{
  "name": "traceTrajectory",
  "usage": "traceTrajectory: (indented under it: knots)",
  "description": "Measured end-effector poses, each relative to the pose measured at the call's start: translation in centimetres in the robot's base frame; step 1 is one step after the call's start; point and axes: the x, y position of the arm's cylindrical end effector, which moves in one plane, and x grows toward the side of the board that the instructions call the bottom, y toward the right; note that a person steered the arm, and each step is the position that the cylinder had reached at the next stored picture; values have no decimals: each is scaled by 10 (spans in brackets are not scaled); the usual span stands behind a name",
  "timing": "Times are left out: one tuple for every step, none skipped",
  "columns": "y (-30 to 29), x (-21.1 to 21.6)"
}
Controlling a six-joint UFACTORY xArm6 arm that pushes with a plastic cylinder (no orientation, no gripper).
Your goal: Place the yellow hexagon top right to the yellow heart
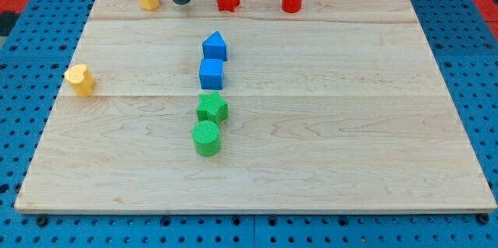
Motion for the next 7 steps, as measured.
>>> traceTrajectory:
  knots:
    - [-4,-10]
    - [-64,-6]
    - [-80,28]
    - [-63,24]
    - [-53,-14]
    - [-95,-16]
    - [-164,-16]
